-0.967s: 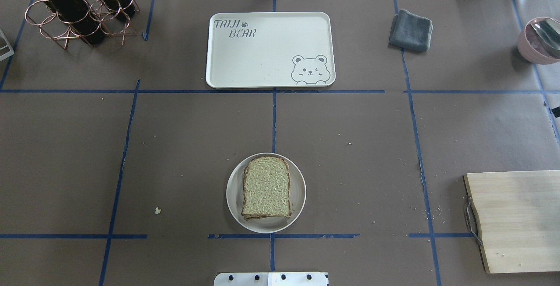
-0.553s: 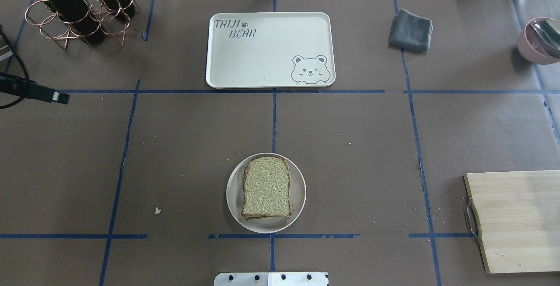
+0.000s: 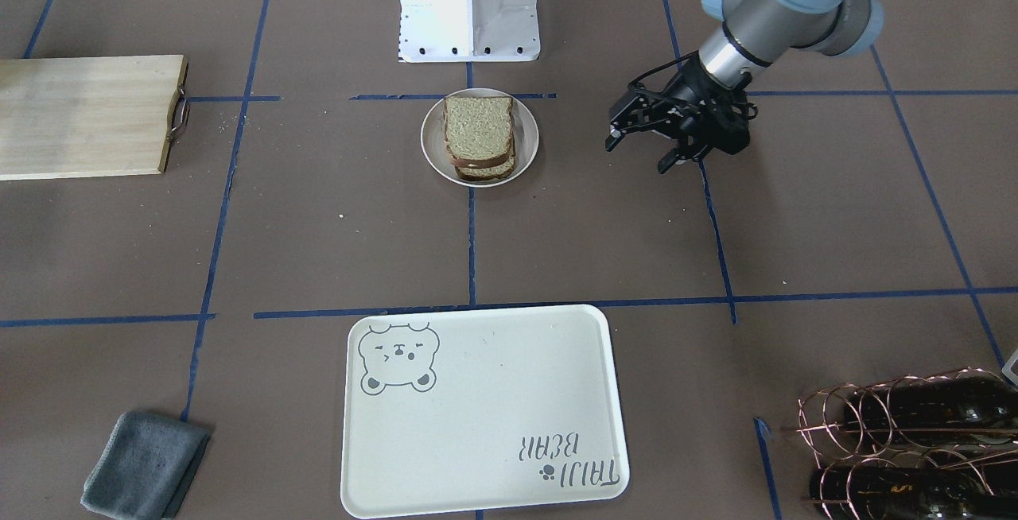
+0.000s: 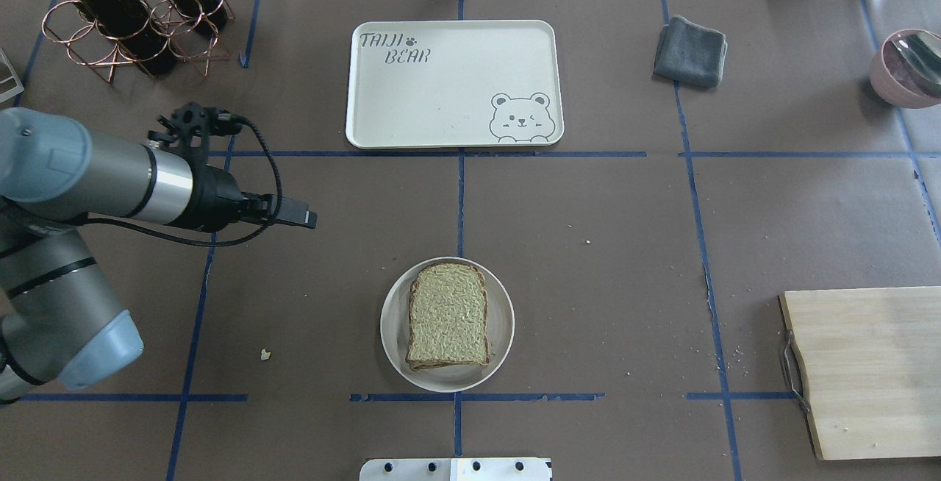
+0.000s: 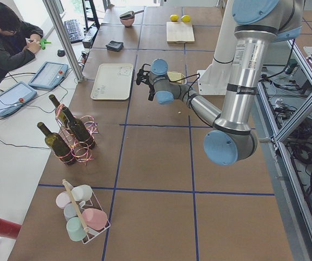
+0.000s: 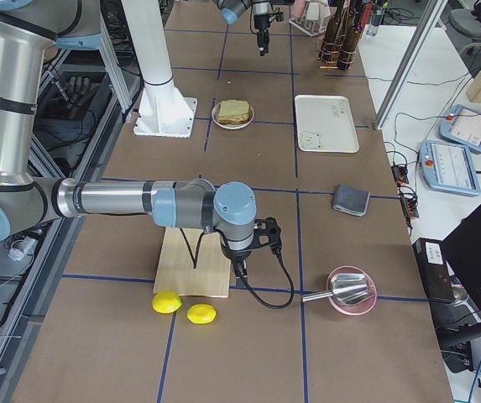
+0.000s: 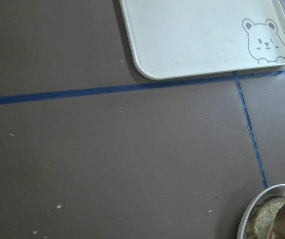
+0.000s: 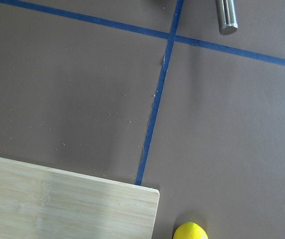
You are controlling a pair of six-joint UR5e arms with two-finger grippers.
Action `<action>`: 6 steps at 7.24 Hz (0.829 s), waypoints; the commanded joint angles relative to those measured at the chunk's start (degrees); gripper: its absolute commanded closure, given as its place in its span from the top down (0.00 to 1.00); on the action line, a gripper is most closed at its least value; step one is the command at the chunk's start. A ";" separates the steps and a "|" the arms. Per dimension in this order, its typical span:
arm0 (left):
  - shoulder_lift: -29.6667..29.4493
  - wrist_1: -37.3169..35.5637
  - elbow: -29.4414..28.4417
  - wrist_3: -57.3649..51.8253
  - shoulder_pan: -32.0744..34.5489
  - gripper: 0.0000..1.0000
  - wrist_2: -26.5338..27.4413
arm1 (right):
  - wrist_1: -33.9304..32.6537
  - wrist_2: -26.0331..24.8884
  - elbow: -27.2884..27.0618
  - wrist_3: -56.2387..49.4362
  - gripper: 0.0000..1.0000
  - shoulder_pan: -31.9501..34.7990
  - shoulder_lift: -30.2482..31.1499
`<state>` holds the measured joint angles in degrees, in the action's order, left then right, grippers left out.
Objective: Make sandwich and place on tray
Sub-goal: 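Reach the left gripper to the plate rim and grasp the plate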
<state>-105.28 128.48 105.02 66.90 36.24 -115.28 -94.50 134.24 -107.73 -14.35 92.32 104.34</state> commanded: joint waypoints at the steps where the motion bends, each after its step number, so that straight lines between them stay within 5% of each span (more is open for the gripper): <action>1: -4.66 0.01 -3.59 5.34 -7.82 0.68 6.61 | 0.02 -0.03 0.06 -0.15 1.00 0.05 0.08; 4: -6.69 0.19 -6.23 11.31 -12.93 0.48 8.82 | 0.02 -0.03 0.06 -0.24 1.00 0.05 0.08; 6: -6.69 0.19 -6.50 11.68 -14.09 0.45 9.72 | 0.02 -0.03 -0.02 0.02 1.00 0.05 0.08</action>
<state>-111.95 128.66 98.73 78.05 22.89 -106.08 -94.48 134.21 -107.67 -14.45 92.37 104.42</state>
